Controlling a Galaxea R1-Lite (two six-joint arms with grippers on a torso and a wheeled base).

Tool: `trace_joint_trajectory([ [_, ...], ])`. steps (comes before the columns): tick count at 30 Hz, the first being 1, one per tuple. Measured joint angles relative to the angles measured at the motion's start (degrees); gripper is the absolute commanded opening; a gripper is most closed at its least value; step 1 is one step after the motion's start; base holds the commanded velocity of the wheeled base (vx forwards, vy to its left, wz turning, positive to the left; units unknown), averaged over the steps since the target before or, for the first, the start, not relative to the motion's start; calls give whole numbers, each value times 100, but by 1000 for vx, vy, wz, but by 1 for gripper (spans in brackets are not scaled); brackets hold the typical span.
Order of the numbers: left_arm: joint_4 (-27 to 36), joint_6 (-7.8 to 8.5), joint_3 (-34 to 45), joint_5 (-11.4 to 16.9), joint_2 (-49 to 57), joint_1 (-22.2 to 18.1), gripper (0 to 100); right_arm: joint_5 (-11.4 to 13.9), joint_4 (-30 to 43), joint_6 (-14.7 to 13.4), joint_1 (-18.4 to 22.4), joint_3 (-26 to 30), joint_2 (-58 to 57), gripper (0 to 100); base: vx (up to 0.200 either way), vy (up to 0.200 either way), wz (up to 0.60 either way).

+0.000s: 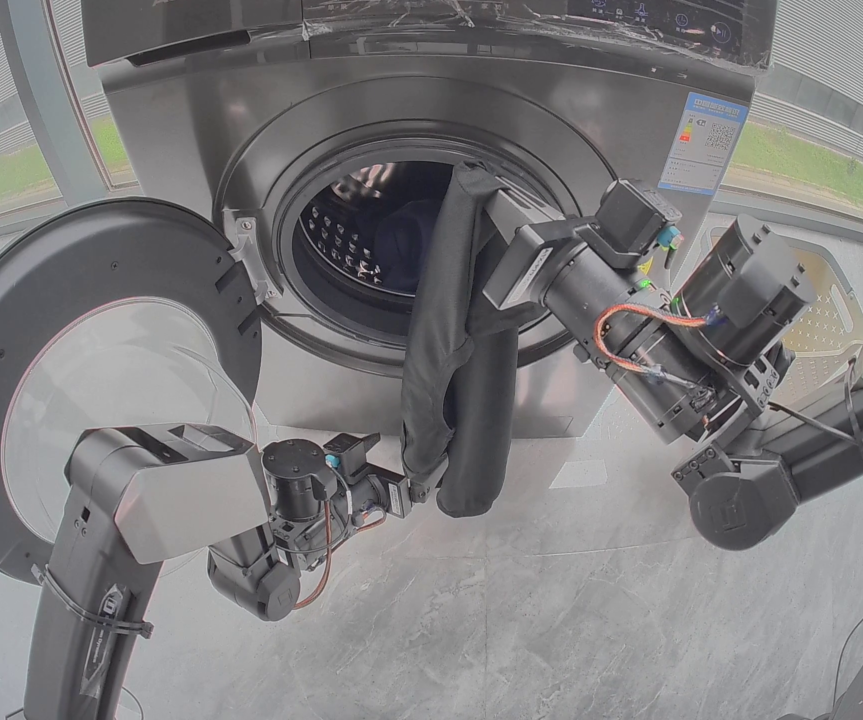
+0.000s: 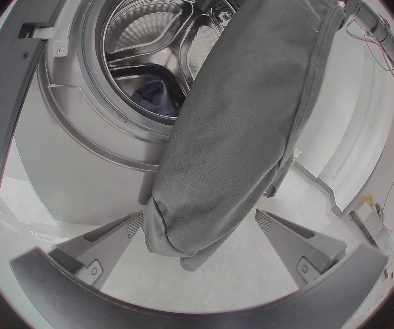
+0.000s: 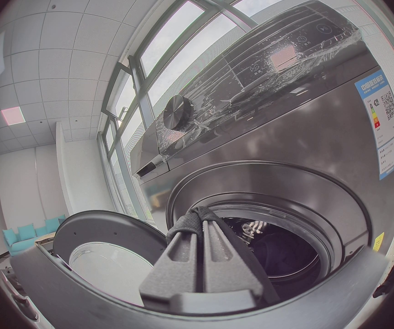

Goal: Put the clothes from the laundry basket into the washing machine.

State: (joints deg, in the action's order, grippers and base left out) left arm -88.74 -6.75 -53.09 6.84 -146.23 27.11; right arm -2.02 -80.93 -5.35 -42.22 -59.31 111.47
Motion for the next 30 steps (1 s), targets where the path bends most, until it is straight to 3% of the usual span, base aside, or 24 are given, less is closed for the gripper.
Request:
trace_joint_trajectory([
  [11,17,-6,-722,-115,-408,-96,100,0,-41,-9,2,33,2,0,0,0,0],
  [12,20,-11,-801,-151,-450,-112,0,0,-49,-11,2,40,2,0,0,0,0],
  [23,5,-121,-1161,-205,-597,-187,0,-9,-82,-11,46,132,7,0,0,0,0],
  [30,-5,-156,-862,-194,-282,-261,0,-24,-126,-39,156,413,7,0,0,0,0],
])
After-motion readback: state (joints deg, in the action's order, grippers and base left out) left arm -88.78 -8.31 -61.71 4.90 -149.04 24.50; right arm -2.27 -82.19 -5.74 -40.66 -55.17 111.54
